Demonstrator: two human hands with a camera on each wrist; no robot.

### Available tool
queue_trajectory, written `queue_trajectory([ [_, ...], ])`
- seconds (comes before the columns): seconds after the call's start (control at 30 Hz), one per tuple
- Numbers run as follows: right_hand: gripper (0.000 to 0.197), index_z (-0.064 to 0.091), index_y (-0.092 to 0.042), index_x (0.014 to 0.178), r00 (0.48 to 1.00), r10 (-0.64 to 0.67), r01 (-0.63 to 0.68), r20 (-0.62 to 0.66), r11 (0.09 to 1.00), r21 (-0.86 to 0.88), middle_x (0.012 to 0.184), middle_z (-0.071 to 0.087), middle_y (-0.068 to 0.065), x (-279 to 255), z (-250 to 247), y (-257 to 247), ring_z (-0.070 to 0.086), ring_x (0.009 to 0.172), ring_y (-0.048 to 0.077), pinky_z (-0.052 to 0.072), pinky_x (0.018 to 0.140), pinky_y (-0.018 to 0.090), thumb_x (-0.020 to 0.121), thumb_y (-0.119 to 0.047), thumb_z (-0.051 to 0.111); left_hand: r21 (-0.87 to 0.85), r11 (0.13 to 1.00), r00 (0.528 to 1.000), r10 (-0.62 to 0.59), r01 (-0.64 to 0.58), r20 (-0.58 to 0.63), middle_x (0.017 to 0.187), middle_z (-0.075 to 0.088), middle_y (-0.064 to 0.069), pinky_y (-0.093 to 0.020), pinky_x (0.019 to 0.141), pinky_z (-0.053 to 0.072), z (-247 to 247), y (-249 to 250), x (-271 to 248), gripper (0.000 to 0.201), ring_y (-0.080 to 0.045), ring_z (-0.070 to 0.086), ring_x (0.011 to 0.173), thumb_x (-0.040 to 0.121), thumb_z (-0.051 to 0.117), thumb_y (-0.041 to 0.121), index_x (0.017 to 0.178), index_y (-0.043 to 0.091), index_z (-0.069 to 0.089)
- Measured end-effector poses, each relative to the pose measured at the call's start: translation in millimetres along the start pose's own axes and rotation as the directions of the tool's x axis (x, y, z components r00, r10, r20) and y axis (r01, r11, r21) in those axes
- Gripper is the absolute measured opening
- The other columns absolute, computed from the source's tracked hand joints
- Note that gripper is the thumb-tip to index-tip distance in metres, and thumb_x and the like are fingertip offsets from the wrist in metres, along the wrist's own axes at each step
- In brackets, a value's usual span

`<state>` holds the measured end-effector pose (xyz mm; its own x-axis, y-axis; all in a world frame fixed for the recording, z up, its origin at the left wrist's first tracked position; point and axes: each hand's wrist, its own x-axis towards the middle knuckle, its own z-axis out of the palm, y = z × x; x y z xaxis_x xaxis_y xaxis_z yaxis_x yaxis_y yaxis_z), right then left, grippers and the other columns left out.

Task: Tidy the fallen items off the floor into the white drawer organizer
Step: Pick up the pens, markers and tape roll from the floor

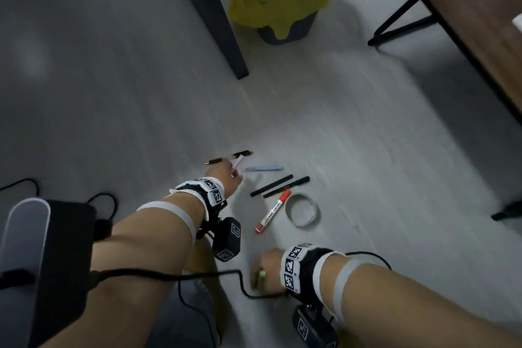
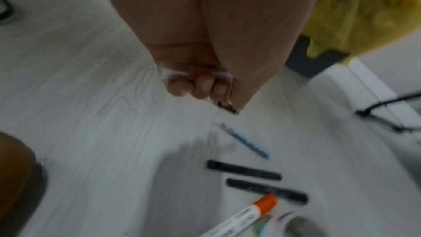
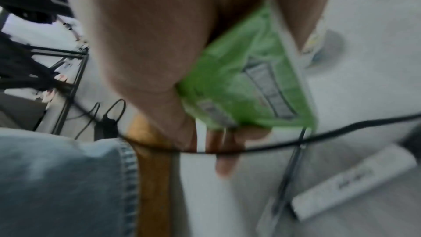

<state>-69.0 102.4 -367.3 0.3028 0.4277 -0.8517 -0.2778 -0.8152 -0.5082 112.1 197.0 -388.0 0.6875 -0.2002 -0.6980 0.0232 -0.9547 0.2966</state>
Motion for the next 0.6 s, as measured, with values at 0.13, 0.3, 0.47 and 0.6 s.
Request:
queue_trajectory([
  [0.13,0.035,0.054,-0.026,0.116,0.875,0.034,-0.092,-0.482,0.991,-0.096,0.115,0.053,0.004,11,-27,30,0.063,0.092,0.032,0.056,0.082,0.044,0.083,-0.017,0.062,0.034,0.999,0.996,0.015,-0.012,-0.086,0.101,0.066,-0.012,-0.033,0.066,0.045,10,-8,17,0.061,-0.029,0.059,0.076,0.088,0.064,0.020,0.139,0.011,0.031],
  [0.3,0.072,0.036,-0.019,0.137,0.777,-0.010,-0.301,-0.630,0.873,-0.385,0.137,0.035,0.013,38,-66,57,0.042,0.120,0.032,0.044,0.095,0.045,0.076,-0.024,0.074,0.165,0.986,0.984,0.021,0.009,-0.178,0.132,0.036,-0.018,-0.039,0.079,0.052,28,-13,57,0.070,-0.039,0.060,0.095,0.083,0.067,0.019,0.144,0.019,0.032],
  [0.47,0.083,0.028,-0.021,0.145,0.814,0.027,-0.347,-0.580,0.823,-0.450,0.146,0.025,0.016,59,-80,64,0.029,0.132,0.034,0.038,0.102,0.046,0.075,-0.024,0.072,0.191,0.982,0.979,0.039,0.000,-0.202,0.130,0.027,-0.014,-0.036,0.080,0.054,34,-24,78,0.071,-0.037,0.059,0.093,0.071,0.075,0.021,0.132,0.020,0.040],
  [0.6,0.079,0.037,-0.024,0.139,0.810,0.031,-0.285,-0.586,0.894,-0.346,0.138,0.032,0.013,64,-91,68,0.041,0.122,0.030,0.048,0.093,0.043,0.072,-0.043,0.075,0.205,0.979,0.980,0.048,-0.007,-0.193,0.129,0.037,-0.019,-0.043,0.082,0.052,36,-20,85,0.048,-0.043,0.061,0.094,0.085,0.060,0.016,0.130,0.012,0.043],
])
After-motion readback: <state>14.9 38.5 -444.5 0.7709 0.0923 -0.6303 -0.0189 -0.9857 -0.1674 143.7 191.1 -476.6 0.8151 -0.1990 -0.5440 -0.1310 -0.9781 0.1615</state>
